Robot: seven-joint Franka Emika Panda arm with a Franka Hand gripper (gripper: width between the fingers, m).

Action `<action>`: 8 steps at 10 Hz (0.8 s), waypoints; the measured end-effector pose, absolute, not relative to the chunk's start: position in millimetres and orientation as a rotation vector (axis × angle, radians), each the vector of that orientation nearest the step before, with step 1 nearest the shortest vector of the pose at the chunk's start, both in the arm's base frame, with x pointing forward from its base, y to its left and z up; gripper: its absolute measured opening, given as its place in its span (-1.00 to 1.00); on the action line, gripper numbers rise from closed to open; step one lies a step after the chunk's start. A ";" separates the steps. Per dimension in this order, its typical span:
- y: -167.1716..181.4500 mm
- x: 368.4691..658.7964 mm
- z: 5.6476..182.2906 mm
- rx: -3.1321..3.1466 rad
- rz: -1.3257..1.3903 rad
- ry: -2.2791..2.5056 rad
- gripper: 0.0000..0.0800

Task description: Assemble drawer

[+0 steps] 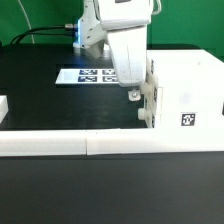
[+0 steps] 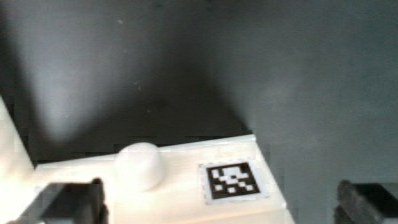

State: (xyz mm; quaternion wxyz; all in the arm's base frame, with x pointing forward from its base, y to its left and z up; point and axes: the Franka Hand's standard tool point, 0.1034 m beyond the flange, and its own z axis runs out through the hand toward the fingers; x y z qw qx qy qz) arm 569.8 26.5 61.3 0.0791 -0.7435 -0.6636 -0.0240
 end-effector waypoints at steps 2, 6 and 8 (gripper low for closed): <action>14.5 567.7 63.1 -2.224 -0.059 -1.983 0.62; -19.2 554.7 66.9 -2.275 -0.039 -1.927 0.62; -18.3 554.8 66.9 -2.273 -0.039 -1.928 0.62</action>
Offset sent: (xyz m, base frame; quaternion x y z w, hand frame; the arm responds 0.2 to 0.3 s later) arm -0.0235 -0.0451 0.0125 0.0082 -0.0342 0.0059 0.9994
